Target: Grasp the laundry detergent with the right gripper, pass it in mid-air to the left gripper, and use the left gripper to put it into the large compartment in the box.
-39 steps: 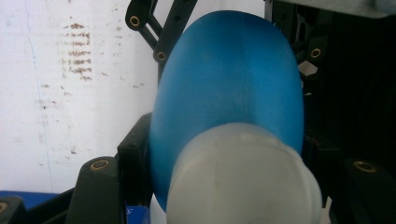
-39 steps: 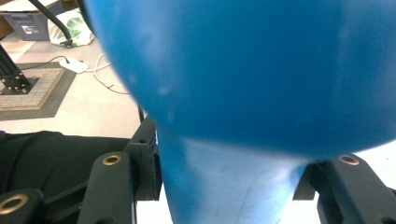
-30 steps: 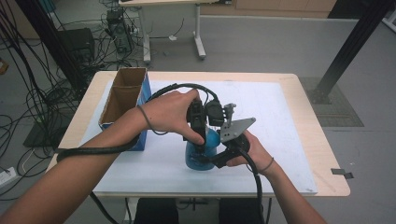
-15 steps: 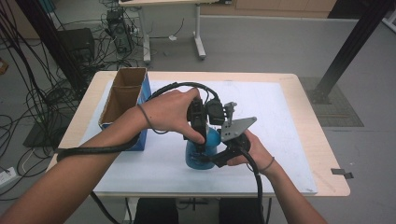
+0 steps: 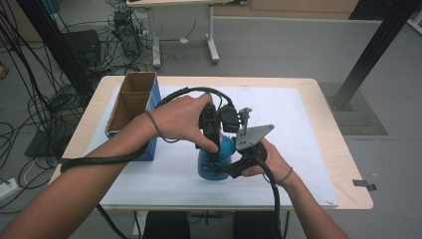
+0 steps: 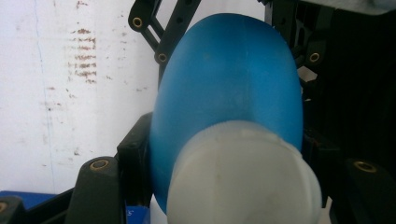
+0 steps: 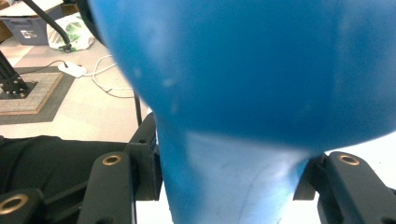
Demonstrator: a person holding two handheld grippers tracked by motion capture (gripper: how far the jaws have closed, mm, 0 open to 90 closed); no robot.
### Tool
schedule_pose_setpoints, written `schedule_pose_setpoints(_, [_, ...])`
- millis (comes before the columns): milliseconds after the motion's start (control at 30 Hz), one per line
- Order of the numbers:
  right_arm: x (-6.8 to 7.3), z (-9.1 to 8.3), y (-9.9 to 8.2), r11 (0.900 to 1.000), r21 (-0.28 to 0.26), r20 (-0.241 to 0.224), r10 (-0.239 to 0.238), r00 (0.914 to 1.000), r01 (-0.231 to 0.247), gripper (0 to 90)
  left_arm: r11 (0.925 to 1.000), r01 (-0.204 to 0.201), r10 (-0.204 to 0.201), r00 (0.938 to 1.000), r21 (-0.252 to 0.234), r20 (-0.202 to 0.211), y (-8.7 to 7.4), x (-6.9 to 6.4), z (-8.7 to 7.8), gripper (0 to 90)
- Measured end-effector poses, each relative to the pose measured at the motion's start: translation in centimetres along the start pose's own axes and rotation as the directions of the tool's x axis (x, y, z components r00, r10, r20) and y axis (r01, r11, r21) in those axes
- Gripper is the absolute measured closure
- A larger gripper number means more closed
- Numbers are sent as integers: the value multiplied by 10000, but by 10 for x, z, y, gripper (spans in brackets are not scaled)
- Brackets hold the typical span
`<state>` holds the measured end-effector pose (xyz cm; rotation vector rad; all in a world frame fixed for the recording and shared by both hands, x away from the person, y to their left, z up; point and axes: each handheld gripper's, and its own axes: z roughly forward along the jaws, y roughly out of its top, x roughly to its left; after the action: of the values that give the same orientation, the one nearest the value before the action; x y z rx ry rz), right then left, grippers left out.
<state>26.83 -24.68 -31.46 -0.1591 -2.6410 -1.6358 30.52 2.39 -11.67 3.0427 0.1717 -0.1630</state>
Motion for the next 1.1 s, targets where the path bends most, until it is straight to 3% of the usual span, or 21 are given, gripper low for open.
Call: schedule_pose_setpoints(1100, [-1,2,-2,9999,-105,-33,58,10000,-58,424,9999,-10,9,10000,147,45,2,1,0,369])
